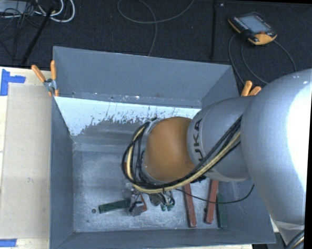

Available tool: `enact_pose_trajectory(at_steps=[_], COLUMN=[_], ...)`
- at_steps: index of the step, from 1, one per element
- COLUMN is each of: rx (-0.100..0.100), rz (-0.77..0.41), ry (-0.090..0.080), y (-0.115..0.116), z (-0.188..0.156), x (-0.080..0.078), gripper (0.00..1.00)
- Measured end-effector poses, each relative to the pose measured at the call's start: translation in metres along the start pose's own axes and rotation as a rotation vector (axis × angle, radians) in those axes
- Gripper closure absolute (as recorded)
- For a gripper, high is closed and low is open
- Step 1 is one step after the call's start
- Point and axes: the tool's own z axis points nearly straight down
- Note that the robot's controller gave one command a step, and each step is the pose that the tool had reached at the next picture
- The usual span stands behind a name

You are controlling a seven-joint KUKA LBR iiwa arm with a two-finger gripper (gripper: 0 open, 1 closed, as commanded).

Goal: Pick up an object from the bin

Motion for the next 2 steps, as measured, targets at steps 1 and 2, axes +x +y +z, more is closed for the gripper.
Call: enact_pose_trajectory(at_steps=[1,2], rx=[0.0,0.0], rz=[0.0,0.052], ry=[0.0,-0.001], y=[0.0,0.037], z=[0.0,-0.137], x=[0.0,-0.007], gripper=[1.0,1.0])
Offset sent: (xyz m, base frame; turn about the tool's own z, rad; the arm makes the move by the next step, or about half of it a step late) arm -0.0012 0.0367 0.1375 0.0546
